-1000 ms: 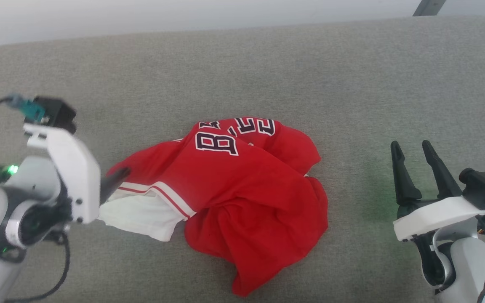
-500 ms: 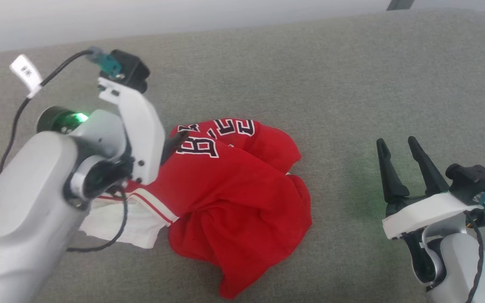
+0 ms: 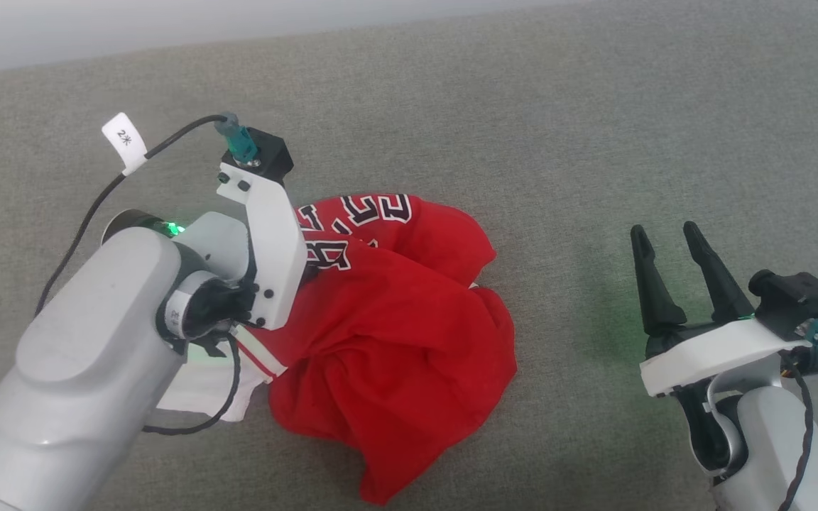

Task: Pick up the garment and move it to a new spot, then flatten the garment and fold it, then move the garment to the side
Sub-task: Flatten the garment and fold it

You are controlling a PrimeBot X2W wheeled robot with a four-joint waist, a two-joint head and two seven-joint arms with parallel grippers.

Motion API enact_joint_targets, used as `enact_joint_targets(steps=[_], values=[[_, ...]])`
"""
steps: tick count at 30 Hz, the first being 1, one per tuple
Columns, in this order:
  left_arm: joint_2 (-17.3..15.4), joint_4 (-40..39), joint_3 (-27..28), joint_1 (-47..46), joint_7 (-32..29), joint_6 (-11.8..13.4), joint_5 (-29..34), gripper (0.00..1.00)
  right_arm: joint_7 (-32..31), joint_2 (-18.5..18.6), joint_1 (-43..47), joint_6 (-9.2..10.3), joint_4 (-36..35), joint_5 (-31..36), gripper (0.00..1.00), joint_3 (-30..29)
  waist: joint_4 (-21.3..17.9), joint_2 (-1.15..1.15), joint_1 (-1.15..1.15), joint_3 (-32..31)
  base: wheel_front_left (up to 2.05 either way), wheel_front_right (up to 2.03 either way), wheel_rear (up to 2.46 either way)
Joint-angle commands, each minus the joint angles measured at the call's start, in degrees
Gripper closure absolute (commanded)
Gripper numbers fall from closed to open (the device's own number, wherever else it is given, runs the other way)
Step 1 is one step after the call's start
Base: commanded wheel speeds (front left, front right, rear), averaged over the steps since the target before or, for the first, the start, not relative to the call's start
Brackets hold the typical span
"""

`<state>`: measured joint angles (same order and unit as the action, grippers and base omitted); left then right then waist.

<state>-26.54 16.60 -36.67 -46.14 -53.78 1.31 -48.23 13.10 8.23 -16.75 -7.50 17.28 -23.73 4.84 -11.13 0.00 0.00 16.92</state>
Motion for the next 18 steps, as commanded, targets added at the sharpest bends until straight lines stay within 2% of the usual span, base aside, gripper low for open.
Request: enact_joint_targets(steps=[1,5,8,18], values=[[-0.47,0.21,0.27,-0.11,0.18,-0.58,-0.27,1.00,0.41,-0.17,-0.69,0.02,0.21,-0.36,0.00,-0.28,0.20,0.00,0.00,-0.01,0.00,0.00,0.00],[-2.56,-0.79,0.97,0.48,1.23,-0.96,0.26,1.00,0.62,-0.04,-0.34,0.02,0.44,-0.11,0.00,-0.87,1.13,0.00,0.00,-0.31,0.00,0.00,0.00],[-4.49,-2.46,2.40,1.83,2.24,-0.12,-0.21,1.00,0.74,0.13,0.23,0.02,0.43,0.08,0.00,-1.44,2.15,0.00,0.00,-0.56,0.00,0.00,0.00],[-16.02,-7.24,8.24,10.06,4.15,4.36,-0.45,1.00,0.05,0.46,0.99,0.02,-0.51,0.56,0.00,-2.12,4.75,0.00,0.00,-0.98,0.00,0.00,0.00]])
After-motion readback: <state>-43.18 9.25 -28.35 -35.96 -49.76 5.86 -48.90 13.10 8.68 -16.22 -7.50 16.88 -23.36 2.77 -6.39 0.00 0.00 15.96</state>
